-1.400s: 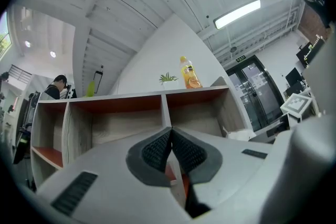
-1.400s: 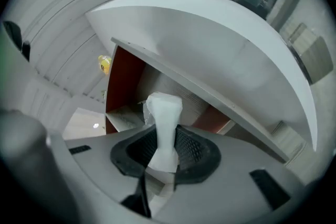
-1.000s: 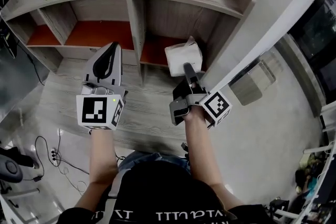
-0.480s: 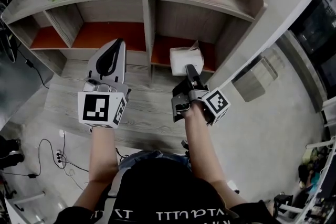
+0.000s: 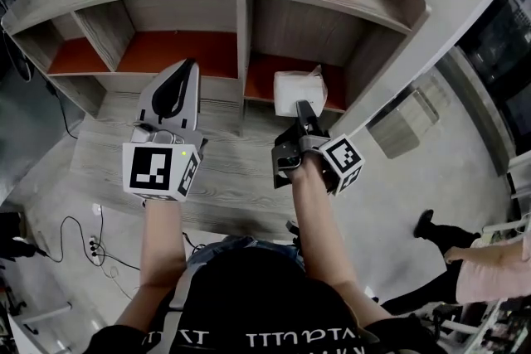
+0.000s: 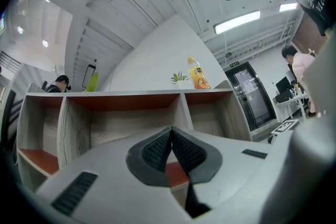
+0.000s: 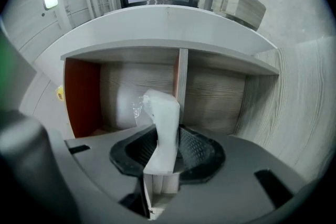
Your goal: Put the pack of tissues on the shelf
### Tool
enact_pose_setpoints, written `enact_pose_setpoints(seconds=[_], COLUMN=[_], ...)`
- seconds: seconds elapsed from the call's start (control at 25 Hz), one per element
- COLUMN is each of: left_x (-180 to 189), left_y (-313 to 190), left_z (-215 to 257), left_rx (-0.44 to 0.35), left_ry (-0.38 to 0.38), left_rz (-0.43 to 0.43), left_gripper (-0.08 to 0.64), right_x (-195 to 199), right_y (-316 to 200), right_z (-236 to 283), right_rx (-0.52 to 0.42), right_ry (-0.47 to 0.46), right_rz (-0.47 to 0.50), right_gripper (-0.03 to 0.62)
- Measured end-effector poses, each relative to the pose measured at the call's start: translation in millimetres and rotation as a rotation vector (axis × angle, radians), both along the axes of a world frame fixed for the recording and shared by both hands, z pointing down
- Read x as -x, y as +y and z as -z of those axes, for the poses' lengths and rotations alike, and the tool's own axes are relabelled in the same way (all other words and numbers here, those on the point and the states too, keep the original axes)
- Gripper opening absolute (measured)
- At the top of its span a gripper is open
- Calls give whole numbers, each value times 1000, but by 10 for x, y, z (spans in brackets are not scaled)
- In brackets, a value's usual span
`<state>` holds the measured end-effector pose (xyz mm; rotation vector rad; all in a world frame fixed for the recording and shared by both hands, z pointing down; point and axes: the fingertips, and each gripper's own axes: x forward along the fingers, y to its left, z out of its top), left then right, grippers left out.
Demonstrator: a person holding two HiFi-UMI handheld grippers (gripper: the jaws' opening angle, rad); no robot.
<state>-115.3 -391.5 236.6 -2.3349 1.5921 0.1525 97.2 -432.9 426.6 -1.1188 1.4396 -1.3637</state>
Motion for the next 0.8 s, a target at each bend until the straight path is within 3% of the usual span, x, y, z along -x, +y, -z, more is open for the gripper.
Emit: enact_pose_setpoints(seconds=[0.16,0.8], left_x=[46,142], left_y=[-7,-102], left_z=[-4,-46], left_rx=[5,-3], left_ry=[7,22], left_rz=[1,-9], left_gripper=[14,13], right_x=[22,66], right_y=[-12,-317], right_z=[-90,-182], right_rx=[51,118], right_ry=[32,150], right_rz=[0,-41], right_gripper=[188,308])
